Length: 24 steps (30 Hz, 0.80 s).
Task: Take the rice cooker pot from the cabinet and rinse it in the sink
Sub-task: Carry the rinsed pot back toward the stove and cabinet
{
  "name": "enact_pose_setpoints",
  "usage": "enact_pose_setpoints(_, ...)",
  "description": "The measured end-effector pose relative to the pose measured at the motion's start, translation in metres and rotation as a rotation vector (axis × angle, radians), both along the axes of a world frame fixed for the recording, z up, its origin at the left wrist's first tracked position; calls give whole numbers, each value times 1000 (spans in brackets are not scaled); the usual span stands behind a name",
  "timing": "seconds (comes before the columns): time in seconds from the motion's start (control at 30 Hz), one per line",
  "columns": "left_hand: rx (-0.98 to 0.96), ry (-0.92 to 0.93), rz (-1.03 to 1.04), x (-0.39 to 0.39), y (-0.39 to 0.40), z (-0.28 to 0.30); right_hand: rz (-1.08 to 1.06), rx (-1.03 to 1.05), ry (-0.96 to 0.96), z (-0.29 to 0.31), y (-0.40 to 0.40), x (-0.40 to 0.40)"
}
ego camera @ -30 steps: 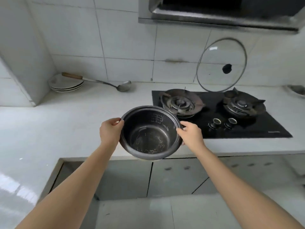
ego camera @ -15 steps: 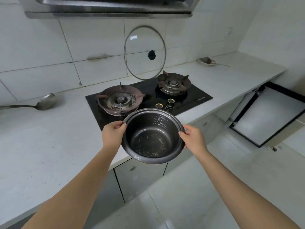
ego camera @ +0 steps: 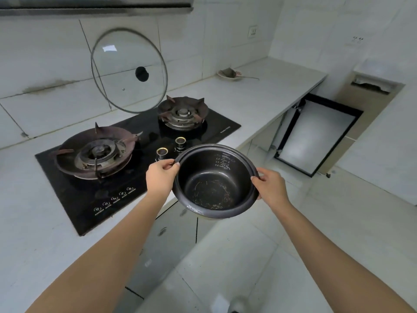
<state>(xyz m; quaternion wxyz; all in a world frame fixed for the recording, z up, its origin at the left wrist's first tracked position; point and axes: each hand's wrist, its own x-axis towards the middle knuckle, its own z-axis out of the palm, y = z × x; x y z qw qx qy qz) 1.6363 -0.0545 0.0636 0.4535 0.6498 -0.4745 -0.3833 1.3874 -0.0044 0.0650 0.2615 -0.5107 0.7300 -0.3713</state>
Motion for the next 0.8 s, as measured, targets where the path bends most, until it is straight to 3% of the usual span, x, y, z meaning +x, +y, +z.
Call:
enact_pose_setpoints(0.4, -15, 30, 51, -138, -107, -3, 69, -33, 31, 12, -111, -138)
enact_pose_setpoints(0.8, 17, 18, 5, -218, -224, -25, -6, 0, -11, -9, -229, -216)
